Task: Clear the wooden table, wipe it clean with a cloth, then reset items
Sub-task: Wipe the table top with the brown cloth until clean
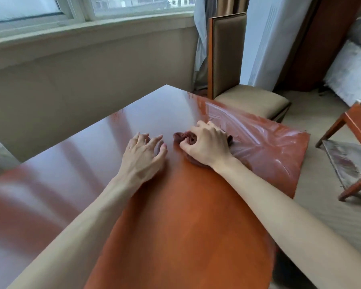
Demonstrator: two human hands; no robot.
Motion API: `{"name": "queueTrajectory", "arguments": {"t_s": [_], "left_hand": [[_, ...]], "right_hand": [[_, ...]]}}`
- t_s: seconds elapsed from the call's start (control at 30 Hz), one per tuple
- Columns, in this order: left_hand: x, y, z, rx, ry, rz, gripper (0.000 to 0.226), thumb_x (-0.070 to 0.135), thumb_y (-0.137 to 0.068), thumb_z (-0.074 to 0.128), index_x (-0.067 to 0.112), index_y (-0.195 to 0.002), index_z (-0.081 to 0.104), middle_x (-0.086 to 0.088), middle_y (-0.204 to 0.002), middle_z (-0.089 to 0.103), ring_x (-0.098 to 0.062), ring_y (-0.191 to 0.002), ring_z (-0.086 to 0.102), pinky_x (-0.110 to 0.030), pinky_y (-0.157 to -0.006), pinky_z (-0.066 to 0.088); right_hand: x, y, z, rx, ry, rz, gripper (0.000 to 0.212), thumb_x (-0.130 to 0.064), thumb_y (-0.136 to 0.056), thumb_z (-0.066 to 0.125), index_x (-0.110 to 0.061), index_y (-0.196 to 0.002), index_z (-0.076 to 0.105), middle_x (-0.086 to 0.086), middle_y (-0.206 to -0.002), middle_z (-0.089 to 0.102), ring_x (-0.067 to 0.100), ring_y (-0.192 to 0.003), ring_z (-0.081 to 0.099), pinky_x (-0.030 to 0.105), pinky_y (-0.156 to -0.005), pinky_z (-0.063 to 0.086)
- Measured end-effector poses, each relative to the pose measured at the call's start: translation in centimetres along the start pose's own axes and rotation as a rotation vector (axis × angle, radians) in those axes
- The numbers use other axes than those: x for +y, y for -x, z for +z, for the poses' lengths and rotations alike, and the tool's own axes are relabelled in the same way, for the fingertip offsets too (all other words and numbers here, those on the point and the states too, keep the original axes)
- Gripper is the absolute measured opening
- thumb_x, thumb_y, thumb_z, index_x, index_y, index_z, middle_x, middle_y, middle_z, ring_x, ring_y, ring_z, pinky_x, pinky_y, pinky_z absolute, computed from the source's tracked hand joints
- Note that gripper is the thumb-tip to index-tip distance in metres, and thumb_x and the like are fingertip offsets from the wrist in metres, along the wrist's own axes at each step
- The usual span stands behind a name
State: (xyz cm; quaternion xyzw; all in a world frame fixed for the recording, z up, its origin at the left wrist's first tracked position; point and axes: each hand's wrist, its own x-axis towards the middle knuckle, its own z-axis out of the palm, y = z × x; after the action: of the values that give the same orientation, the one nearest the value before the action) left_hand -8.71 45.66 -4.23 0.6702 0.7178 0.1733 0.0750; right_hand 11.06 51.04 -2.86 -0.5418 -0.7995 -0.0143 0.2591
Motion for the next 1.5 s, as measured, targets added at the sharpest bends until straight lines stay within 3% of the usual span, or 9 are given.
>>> {"name": "queueTrajectory", "arguments": {"t_s": [0.17,0.3,0.4,0.53,0.73,0.93,1.07,1.2,1.5], "left_hand": [[-1.4,-3.2,1.7,-0.011,-0.071,-0.074,0.062,0.065,-0.098,0.022,0.047,-0.156,0.023,-0.001,-0.168,0.013,-0.019,-0.156,0.0,-0.037,-0.126,-0.002],[-1.5,-3.0,2.1,0.022,-0.094,-0.087,0.067,0.071,-0.09,0.012,0.053,-0.155,0.015,0.007,-0.169,0.007,-0.011,-0.155,-0.006,-0.033,-0.126,-0.004],[-1.4,-3.1,1.9,0.01,-0.105,-0.097,0.067,0.071,-0.09,0.011,0.054,-0.155,0.014,0.009,-0.169,0.006,-0.01,-0.155,-0.008,-0.032,-0.126,-0.005],[-1.1,-2.9,1.4,-0.016,-0.088,-0.103,0.071,0.071,-0.088,0.01,0.051,-0.156,0.017,0.005,-0.169,0.009,-0.014,-0.155,-0.005,-0.034,-0.126,-0.004],[-1.0,-2.6,1.4,-0.042,-0.083,-0.085,0.062,0.063,-0.099,0.025,0.044,-0.157,0.024,-0.005,-0.168,0.013,-0.024,-0.155,0.002,-0.042,-0.126,0.001],[-1.2,-2.6,1.4,-0.025,-0.068,-0.06,0.059,0.059,-0.1,0.032,0.04,-0.156,0.03,-0.01,-0.167,0.018,-0.03,-0.154,0.01,-0.045,-0.125,0.006],[-1.3,-2.5,1.5,-0.015,-0.058,-0.055,0.063,0.062,-0.097,0.029,0.038,-0.155,0.032,-0.01,-0.166,0.021,-0.029,-0.154,0.011,-0.045,-0.125,0.007],[-1.2,-2.5,1.3,0.01,-0.038,-0.059,0.072,0.067,-0.088,0.021,0.041,-0.153,0.035,-0.006,-0.165,0.023,-0.027,-0.153,0.013,-0.044,-0.125,0.01],[-1.5,-3.3,2.1,0.039,-0.073,-0.093,0.07,0.072,-0.088,0.017,0.049,-0.153,0.03,0.003,-0.166,0.021,-0.019,-0.154,0.008,-0.039,-0.125,0.01]], "right_hand": [[4.7,-15.4,6.8,0.038,0.043,0.113,0.032,-0.049,-0.083,0.06,-0.023,-0.096,0.075,0.007,-0.102,0.068,0.036,-0.1,0.059,0.039,-0.08,0.046],[6.4,-24.2,10.1,0.02,0.038,0.195,0.035,-0.05,-0.085,0.059,-0.023,-0.101,0.075,0.008,-0.11,0.068,0.037,-0.111,0.059,0.041,-0.089,0.046],[6.7,-26.1,10.9,0.016,0.061,0.224,0.036,-0.049,-0.087,0.058,-0.023,-0.106,0.074,0.008,-0.115,0.067,0.037,-0.114,0.057,0.042,-0.092,0.045],[5.5,-21.1,8.7,-0.018,0.076,0.167,0.033,-0.045,-0.086,0.057,-0.018,-0.101,0.072,0.01,-0.111,0.065,0.039,-0.11,0.056,0.044,-0.089,0.044],[2.4,-3.0,1.6,0.001,-0.004,0.006,0.03,-0.047,-0.085,0.058,-0.022,-0.091,0.072,0.002,-0.092,0.064,0.03,-0.092,0.059,0.038,-0.077,0.046],[-0.2,9.7,-3.5,-0.008,-0.056,-0.116,0.025,-0.048,-0.083,0.06,-0.031,-0.097,0.073,-0.01,-0.098,0.064,0.018,-0.092,0.058,0.035,-0.085,0.051],[0.8,3.5,-2.0,-0.08,-0.05,-0.064,0.034,-0.052,-0.083,0.059,-0.037,-0.11,0.073,-0.008,-0.111,0.069,0.023,-0.102,0.062,0.037,-0.088,0.053],[3.6,-6.5,2.7,-0.029,0.041,0.038,0.034,-0.056,-0.088,0.055,-0.029,-0.1,0.073,0.002,-0.1,0.068,0.03,-0.098,0.063,0.038,-0.08,0.052],[7.5,-22.8,9.0,0.033,0.1,0.191,0.032,-0.044,-0.087,0.054,-0.023,-0.102,0.073,0.008,-0.11,0.069,0.038,-0.106,0.061,0.04,-0.086,0.049]]}}
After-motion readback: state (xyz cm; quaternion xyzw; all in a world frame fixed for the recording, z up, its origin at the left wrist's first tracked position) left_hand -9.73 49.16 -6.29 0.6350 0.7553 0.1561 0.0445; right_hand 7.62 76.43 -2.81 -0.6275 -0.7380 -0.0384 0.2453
